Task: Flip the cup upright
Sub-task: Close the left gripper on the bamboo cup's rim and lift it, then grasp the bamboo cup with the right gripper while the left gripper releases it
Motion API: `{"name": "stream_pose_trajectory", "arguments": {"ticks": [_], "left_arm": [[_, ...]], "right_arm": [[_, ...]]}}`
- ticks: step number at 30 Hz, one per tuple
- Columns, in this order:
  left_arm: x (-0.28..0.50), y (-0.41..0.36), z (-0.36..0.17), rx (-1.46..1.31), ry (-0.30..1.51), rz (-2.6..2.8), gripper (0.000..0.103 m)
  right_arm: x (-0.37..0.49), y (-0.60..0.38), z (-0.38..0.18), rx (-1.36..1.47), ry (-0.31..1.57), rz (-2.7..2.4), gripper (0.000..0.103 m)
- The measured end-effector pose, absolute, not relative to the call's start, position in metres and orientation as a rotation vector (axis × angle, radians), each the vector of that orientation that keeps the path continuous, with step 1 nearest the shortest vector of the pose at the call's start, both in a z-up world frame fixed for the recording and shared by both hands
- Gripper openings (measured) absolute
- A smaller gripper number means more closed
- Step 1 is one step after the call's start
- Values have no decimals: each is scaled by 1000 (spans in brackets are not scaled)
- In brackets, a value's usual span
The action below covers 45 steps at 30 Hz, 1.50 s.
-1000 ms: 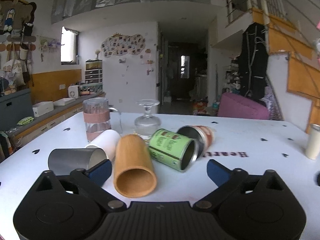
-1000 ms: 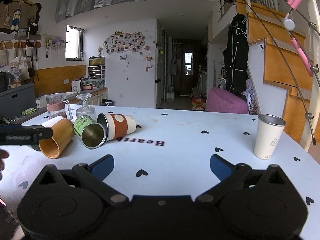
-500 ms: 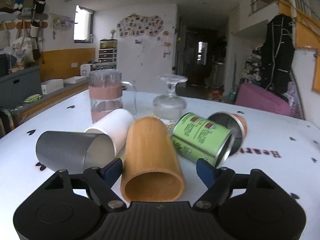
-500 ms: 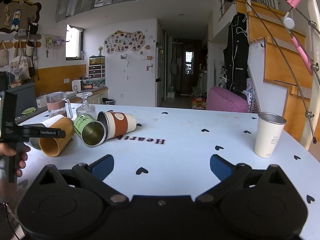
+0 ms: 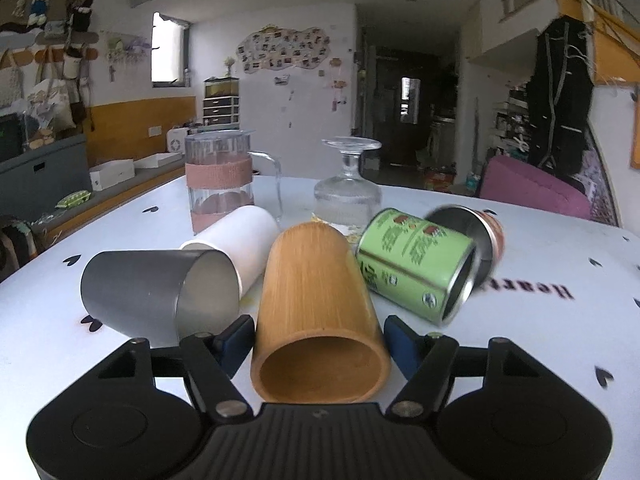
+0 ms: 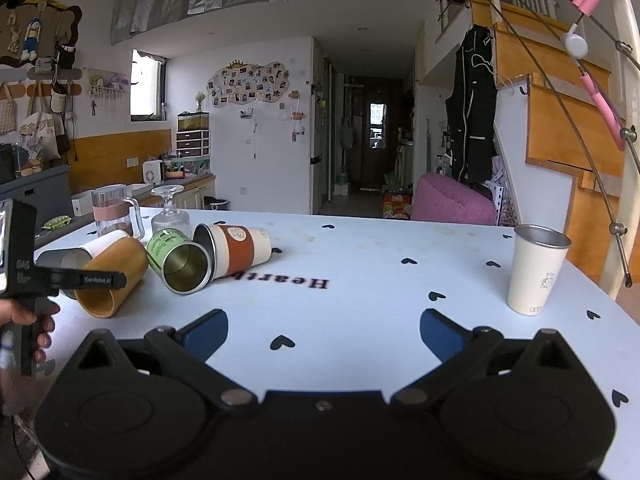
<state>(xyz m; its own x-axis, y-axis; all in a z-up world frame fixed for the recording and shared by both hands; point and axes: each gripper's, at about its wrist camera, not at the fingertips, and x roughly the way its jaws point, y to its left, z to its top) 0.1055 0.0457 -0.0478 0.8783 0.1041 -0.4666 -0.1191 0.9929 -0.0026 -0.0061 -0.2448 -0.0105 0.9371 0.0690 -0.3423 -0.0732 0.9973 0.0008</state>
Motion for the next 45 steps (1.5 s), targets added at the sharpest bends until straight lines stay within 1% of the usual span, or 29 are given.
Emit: {"name": "stream_pose_trajectory", "arguments": {"ticks": [15, 20, 27, 33, 34, 37, 39, 41, 45], "left_arm": [[28, 9, -47, 1, 500, -202, 71], [12, -15, -49, 62, 491, -317, 71], [-3, -40, -54, 128, 461, -455, 71], [-18, -45, -58, 173, 428, -570, 72], [-18, -45, -58, 172, 424, -575, 73], [-15, -44, -60, 161, 441, -573, 83], [-12, -43, -62, 157, 454, -548, 84], [-8, -37, -64, 137, 476, -527, 87], [-2, -24, -65, 101, 496, -468, 87]], "right_arm": [[2, -246, -7, 22, 368, 115, 103], [17, -248, -4, 40, 398, 145, 103], [69, -236, -1, 61, 538, 228, 103], [112, -214, -16, 47, 694, 263, 103], [117, -211, -20, 45, 721, 273, 103], [127, -206, -31, 34, 786, 279, 103], [129, -209, -36, 49, 802, 283, 103], [127, -216, -36, 59, 807, 276, 103], [117, -235, -36, 49, 795, 230, 103]]}}
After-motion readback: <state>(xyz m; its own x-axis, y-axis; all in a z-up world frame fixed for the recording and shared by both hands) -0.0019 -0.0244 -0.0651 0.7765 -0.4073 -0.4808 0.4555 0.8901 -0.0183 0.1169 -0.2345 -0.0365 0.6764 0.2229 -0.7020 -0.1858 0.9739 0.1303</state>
